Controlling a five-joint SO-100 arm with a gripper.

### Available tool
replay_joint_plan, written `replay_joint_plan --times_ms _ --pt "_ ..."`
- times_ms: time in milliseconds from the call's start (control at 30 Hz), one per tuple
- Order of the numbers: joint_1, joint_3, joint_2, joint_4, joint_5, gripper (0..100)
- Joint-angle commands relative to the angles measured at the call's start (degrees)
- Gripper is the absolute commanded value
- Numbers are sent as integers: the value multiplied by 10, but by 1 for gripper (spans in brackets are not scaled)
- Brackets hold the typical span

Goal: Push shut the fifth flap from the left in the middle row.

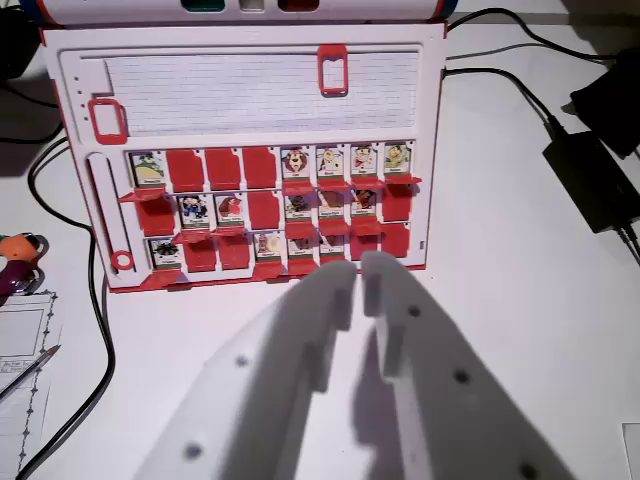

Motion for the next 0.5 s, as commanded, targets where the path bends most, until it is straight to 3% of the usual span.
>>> replay_joint_plan --times_ms 0,467 --pt "-6 -19 23 -1 2 0" --pt "-6 -4 23 -2 6 0"
